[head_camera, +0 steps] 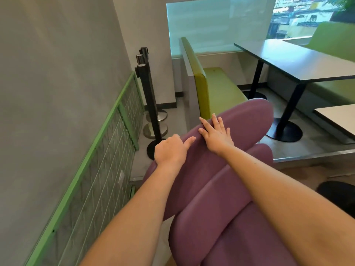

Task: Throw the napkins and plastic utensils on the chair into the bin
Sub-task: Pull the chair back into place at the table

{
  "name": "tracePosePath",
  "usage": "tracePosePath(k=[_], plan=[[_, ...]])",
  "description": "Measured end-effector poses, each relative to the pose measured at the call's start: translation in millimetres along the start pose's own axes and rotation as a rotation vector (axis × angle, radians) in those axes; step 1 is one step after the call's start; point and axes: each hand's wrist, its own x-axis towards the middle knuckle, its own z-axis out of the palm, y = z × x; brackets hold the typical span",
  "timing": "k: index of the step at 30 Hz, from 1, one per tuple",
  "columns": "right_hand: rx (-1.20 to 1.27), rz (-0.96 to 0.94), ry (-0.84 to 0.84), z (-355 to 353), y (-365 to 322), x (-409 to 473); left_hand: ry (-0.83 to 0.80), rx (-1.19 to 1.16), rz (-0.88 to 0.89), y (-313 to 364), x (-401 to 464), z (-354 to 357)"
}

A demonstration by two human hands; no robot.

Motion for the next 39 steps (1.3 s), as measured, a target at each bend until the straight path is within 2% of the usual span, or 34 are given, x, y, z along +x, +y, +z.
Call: tracePosePath(k=[5,8,10,12,14,17,24,32,39], plan=[[0.037,0.023,-0.007,8.9,-20.6,-22.8,-0.098,-0.030,-0.045,-14.3,-23.2,-13.4],[0.136,0.108,-0.002,14.9,-30.9,-30.0,-0.268,-0.140,0.017,-30.0,-18.5,-20.1],[0.299,0.217,0.049,24.2,-43.3,-34.2,-0.451,-0.338,0.087,-43.5,-8.2,-24.6],[0.579,0.338,0.136,37.4,-57.9,-40.5,-0.609,-0.577,0.130,-56.4,0.0,-23.4],[0.820,0.425,0.210,52.7,-72.2,-49.7,-0.723,-0.814,0.088,-67.0,-0.2,-20.1],[0.926,0.489,0.264,73.3,-92.5,-68.4,-0.822,-1.100,-0.031,-76.2,-2.2,-12.6],[0.946,0.507,0.313,102.2,-119.3,-105.2,-0.781,-1.194,-0.015,-75.7,-18.6,-21.0],[0.941,0.444,0.259,112.5,-137.6,-146.6,-0.651,-1.221,-0.067,-99.6,-66.0,-28.1],[0.943,0.366,0.146,119.6,-151.1,-198.5,-0.546,-1.265,-0.116,-121.9,-129.1,-40.8]])
